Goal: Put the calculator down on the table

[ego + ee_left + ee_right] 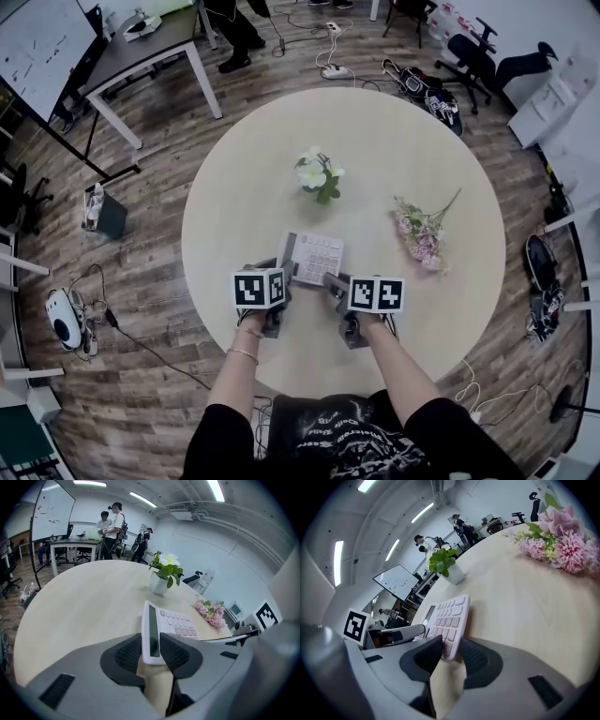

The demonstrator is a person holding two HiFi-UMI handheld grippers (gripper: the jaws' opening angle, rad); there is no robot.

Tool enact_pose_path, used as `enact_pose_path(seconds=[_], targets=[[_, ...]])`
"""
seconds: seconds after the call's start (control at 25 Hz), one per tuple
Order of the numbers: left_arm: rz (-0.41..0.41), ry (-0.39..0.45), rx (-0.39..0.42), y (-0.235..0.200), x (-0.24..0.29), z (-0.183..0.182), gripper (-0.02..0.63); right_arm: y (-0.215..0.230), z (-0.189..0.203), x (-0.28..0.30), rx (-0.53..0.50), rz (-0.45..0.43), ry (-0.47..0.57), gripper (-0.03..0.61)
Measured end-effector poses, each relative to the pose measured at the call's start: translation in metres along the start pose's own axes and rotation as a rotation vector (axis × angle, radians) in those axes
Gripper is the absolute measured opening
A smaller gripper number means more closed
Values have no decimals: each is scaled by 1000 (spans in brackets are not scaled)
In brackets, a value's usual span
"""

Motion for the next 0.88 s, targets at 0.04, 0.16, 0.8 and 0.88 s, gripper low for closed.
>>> enact_pose_path(seconds=[0.04,0.16,0.8,0.88], targets=[[-4,3,2,0,0,0,132,0,-1,1,-1,1,-3,137],[-14,9,13,2,0,-1,132,2,-3,2,-21,16,-17,140],[-29,155,14,17,-32,25,344,-28,7,-30,-340,47,70,376],[-14,180,26,23,-43,38,345,-35,12,-42,-415,52,99,376]])
Point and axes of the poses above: the fingertips, and each gripper's own axes: x forward along the fingers, y to its right, z out of its underside, the point moved 9 cm from there along -x, backward along the fingers, and after that the axes turned 2 degrees about -x, right-handed, at the moved point
